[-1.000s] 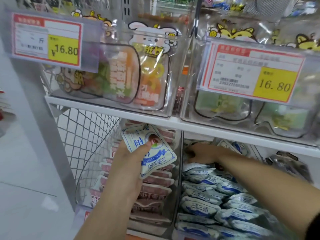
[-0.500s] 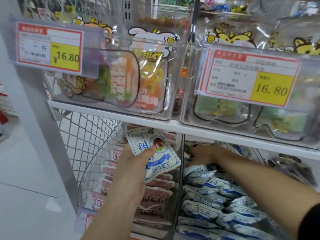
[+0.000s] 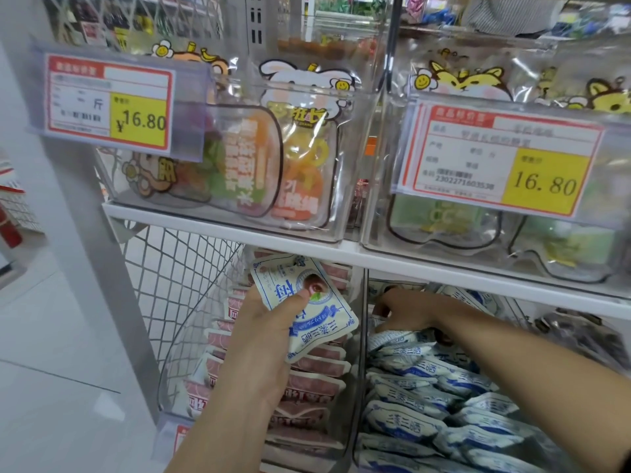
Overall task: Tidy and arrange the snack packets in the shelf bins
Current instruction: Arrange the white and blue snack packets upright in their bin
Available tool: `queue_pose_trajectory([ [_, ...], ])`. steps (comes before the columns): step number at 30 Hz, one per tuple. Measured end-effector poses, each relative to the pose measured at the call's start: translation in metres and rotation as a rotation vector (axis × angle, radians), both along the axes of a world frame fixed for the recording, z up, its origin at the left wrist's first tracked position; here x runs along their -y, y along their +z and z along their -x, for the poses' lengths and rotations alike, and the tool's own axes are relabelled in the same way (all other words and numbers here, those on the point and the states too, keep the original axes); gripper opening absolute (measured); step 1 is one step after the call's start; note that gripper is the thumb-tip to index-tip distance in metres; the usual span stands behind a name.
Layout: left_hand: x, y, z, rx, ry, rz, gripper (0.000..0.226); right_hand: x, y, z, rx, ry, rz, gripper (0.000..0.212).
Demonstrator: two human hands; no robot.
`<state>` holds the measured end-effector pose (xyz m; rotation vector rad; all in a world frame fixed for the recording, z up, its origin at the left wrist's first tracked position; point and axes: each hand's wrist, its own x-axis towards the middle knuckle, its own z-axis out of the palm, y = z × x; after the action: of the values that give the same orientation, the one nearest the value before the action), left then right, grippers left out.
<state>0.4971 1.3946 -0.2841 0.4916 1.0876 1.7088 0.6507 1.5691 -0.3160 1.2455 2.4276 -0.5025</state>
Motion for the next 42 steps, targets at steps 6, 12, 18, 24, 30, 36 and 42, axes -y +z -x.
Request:
queue_pose_trajectory([
  [6, -0.001, -0.001, 0.0, 0.005, 0.003, 0.003, 0.019, 0.004, 0.005, -0.002, -0.043, 0.003, -0.055, 0.032],
  [12, 0.0, -0.001, -0.002, 0.014, 0.012, -0.001, 0.018, 0.009, 0.005, -0.007, -0.164, -0.038, -0.128, 0.05],
  [18, 0.0, -0.002, -0.001, 0.011, 0.007, 0.011, 0.021, 0.011, 0.001, -0.007, -0.207, -0.082, -0.163, 0.011],
  [24, 0.001, -0.002, 0.0, 0.022, 0.009, 0.0, 0.022, 0.013, 0.002, -0.01, -0.398, -0.225, -0.222, 0.01],
  [30, 0.001, -0.003, -0.001, -0.004, -0.008, -0.009, 0.022, 0.006, 0.005, -0.025, -0.71, -0.623, 0.08, 0.03],
  [36, -0.001, -0.005, -0.001, -0.001, -0.005, 0.0, 0.023, 0.018, 0.013, -0.021, -0.785, -0.655, 0.157, 0.027],
  [42, -0.001, -0.004, -0.002, -0.01, -0.013, -0.009, 0.023, 0.034, 0.019, -0.031, -1.114, -0.784, 0.139, 0.019],
])
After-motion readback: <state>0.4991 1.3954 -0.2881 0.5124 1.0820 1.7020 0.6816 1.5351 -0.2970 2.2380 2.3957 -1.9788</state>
